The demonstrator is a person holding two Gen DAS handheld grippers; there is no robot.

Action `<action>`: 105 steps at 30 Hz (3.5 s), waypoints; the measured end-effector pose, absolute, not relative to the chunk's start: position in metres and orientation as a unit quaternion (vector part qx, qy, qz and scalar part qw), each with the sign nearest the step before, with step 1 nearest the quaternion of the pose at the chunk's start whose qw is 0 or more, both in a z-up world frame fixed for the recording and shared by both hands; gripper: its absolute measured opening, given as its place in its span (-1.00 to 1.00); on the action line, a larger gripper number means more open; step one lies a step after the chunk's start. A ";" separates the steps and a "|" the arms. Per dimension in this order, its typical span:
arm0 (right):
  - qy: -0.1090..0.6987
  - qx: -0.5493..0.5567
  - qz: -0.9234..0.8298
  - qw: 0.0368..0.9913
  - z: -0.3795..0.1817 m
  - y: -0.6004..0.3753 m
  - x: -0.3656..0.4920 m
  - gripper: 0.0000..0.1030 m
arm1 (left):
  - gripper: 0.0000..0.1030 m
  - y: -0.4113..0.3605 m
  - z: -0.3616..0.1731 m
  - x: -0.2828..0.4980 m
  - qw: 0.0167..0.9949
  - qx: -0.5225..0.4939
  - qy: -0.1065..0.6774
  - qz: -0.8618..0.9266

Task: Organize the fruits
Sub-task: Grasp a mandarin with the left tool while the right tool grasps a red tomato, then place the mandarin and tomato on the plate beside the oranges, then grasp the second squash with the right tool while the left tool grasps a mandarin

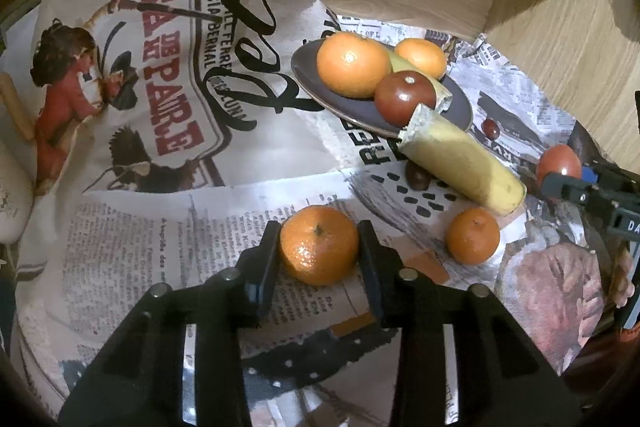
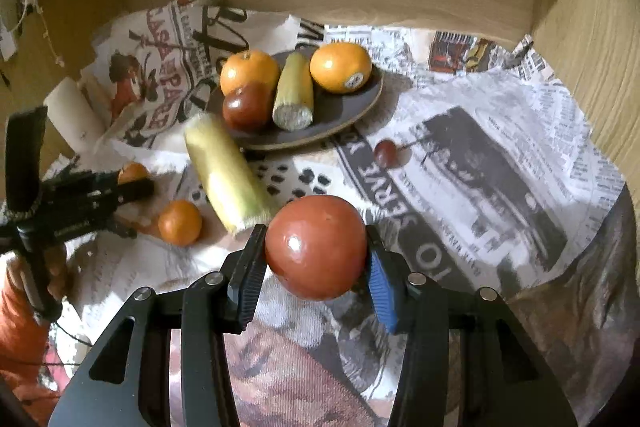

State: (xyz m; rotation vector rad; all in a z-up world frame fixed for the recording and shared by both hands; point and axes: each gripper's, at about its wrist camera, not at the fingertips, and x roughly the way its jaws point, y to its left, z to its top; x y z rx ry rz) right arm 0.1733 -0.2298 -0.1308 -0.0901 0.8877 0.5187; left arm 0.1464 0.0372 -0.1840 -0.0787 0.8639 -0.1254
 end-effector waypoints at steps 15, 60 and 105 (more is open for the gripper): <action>0.389 -0.053 0.246 0.886 -0.101 -0.212 0.214 -0.16 | -0.27 0.027 -0.144 0.185 0.921 -0.029 0.379 -0.079; 0.412 -0.072 0.260 0.870 -0.110 -0.182 0.275 -0.08 | 0.01 0.016 -0.141 0.240 0.912 -0.048 0.392 -0.108; 0.438 -0.076 0.298 0.845 -0.138 -0.172 0.196 -0.30 | 0.57 -0.009 -0.159 0.154 0.906 -0.025 0.402 -0.127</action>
